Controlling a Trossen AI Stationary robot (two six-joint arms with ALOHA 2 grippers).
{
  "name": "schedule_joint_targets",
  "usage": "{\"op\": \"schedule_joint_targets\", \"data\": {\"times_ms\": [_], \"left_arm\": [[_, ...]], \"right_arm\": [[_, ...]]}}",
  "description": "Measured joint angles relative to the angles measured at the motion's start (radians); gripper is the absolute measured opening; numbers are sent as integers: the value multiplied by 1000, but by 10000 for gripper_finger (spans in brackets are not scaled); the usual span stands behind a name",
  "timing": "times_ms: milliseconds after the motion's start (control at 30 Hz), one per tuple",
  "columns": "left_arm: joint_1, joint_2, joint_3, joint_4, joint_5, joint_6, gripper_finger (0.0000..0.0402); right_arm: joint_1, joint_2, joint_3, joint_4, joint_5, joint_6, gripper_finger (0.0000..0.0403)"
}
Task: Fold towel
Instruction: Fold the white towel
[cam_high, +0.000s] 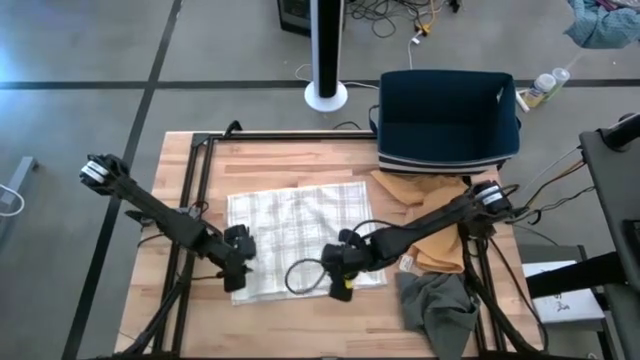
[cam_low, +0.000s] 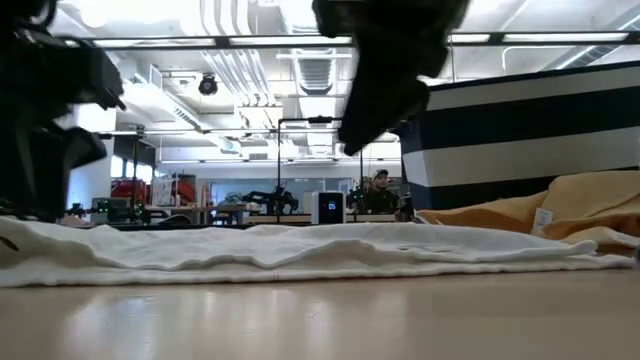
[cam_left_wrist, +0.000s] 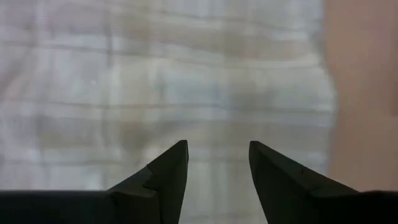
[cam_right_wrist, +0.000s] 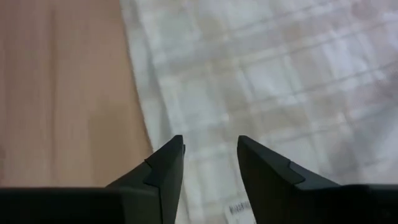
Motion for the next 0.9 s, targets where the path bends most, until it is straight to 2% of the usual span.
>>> {"op": "schedule_joint_targets", "data": {"times_ms": [67, 167, 267, 400, 500, 800, 900], "left_arm": [[-31, -7, 13, 27, -5, -18, 164], [-79, 8, 18, 78, -67, -34, 164], [-108, 67, 19, 179, -130, -35, 167], [-117, 181, 20, 358, -142, -4, 180], [-118, 258, 36, 459, -156, 23, 194], [-133, 487, 205, 456, -166, 189, 238], [-131, 560, 287, 317, -168, 181, 238]], "right_arm": [[22, 2, -21, 21, -2, -51, 144], [53, 30, -46, 123, 0, -109, 140], [67, 72, -59, 178, 9, -120, 141], [71, 117, -64, 168, 96, -120, 152], [73, 119, -62, 176, 123, -132, 163], [89, 128, -79, 172, 138, -176, 178], [92, 128, -79, 182, 158, -177, 173]]}}
